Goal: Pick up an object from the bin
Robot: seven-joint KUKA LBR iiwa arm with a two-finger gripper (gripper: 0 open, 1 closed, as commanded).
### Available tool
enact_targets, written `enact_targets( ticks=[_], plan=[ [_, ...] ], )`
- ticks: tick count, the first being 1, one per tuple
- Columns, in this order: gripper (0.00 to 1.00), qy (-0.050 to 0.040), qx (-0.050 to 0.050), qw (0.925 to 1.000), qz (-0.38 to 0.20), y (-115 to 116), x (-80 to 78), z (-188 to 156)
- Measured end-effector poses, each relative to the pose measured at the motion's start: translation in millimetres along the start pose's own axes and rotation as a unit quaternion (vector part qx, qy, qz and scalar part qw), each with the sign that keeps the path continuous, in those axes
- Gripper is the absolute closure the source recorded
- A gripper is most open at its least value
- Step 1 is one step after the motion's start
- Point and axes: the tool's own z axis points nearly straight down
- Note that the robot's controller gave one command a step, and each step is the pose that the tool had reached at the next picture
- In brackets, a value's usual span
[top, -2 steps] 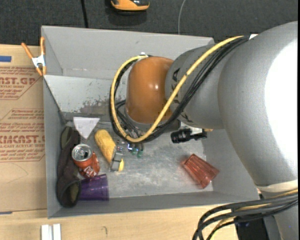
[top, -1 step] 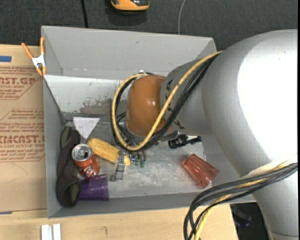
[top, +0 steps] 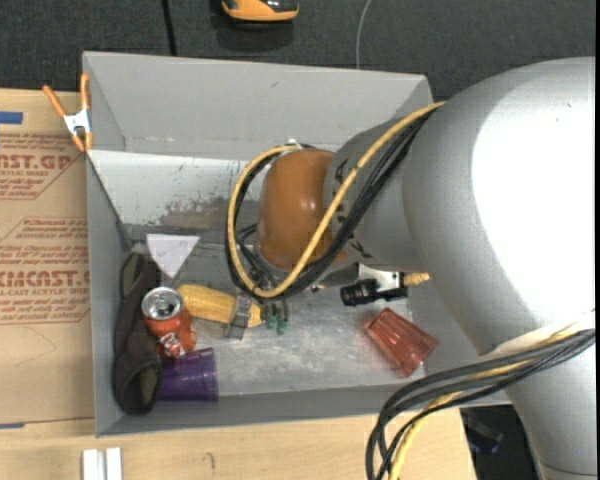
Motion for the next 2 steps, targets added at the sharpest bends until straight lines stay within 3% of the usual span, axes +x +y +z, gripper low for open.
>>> enact_targets(
  ticks=[2],
  plan=[
    [1.0,0.002,0.001,0.9999,0.012,0.5,1.6,-3.8]
  ],
)
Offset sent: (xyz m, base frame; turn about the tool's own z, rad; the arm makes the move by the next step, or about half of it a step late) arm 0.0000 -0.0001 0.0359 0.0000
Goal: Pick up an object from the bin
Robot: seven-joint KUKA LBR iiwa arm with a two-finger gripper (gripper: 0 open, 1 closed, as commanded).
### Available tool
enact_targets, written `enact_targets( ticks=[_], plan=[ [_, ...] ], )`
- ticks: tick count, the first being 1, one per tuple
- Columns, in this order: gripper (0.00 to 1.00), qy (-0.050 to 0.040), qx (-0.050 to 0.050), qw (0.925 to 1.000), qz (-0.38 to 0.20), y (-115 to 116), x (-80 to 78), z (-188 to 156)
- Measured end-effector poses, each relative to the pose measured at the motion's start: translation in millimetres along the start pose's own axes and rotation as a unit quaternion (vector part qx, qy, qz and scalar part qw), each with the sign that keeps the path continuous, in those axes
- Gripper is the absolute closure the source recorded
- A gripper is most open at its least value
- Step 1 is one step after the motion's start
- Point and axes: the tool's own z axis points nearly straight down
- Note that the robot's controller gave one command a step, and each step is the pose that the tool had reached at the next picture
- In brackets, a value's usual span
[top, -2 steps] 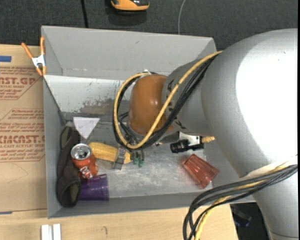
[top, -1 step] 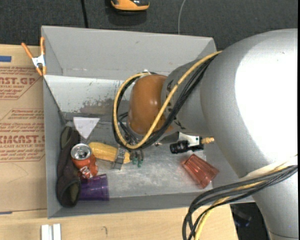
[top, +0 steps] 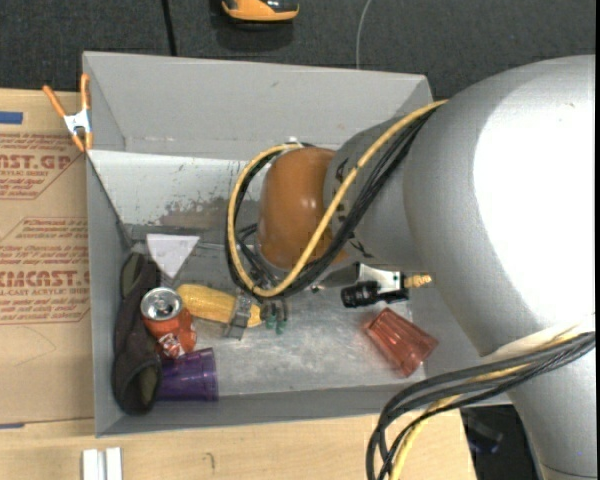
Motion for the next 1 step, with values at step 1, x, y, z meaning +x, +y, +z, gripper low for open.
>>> enact_targets(
  ticks=[1],
  plan=[
    [1.0,-0.0003,0.0,1.0,-0.003,-0.2,0.0,-11.2]
  ],
)
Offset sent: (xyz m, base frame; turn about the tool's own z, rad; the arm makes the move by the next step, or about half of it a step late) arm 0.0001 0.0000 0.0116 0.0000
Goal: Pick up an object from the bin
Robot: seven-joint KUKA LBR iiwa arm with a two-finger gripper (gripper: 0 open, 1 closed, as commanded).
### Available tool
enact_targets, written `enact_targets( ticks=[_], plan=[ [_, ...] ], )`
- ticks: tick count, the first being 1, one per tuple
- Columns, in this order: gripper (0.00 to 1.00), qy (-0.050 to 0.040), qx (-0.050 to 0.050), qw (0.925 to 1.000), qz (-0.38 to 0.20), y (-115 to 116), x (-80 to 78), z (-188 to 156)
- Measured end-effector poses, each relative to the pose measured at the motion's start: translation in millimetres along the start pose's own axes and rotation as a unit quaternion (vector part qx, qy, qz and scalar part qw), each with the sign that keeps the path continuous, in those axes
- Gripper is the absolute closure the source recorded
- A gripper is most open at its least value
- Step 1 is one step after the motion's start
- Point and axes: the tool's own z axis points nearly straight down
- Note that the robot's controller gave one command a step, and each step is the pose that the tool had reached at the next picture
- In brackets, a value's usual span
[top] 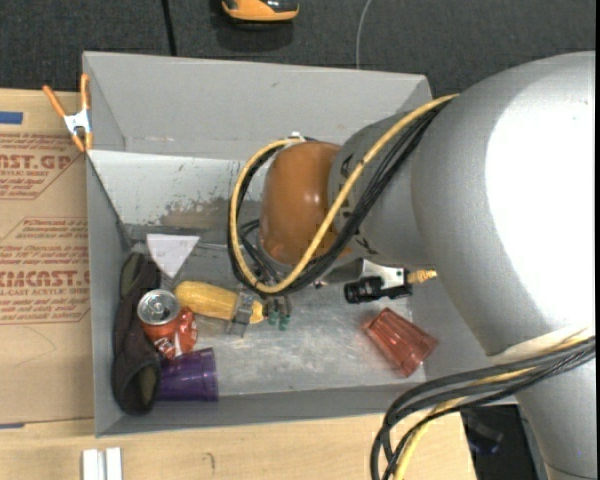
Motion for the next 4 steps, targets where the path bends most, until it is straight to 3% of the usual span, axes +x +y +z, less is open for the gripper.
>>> enact_targets(
  ticks=[3,4],
  plan=[
    [1.0,0.0026,0.001,1.0,0.0,-0.5,1.4,-44.3],
    [1.0,-0.0018,-0.001,1.0,-0.001,0.6,-0.3,-63.7]
  ],
)
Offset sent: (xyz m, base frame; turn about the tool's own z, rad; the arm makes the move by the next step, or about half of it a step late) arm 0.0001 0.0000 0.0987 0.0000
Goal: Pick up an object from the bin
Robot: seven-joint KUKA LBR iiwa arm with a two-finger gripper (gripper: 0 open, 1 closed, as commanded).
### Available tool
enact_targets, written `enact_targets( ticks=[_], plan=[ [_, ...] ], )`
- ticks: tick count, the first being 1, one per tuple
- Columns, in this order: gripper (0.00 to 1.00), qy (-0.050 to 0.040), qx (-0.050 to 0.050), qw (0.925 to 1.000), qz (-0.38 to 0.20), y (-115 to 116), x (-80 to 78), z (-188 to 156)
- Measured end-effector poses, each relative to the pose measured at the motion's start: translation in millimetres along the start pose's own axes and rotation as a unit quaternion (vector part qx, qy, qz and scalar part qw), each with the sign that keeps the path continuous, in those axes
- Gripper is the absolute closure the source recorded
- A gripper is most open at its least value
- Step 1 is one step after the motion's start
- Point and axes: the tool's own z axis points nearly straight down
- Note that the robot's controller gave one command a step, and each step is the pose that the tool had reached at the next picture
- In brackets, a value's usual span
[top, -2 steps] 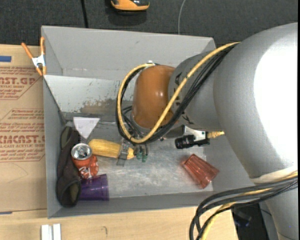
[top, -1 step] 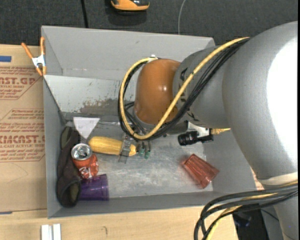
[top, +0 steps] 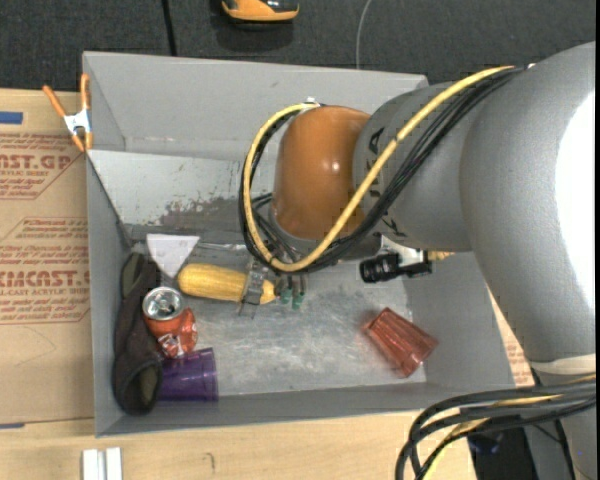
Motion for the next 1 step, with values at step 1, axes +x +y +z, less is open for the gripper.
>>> enact_targets(
  ticks=[1],
  plan=[
    [1.0,-0.0012,-0.001,1.0,0.0,0.4,-0.6,-8.2]
  ],
)
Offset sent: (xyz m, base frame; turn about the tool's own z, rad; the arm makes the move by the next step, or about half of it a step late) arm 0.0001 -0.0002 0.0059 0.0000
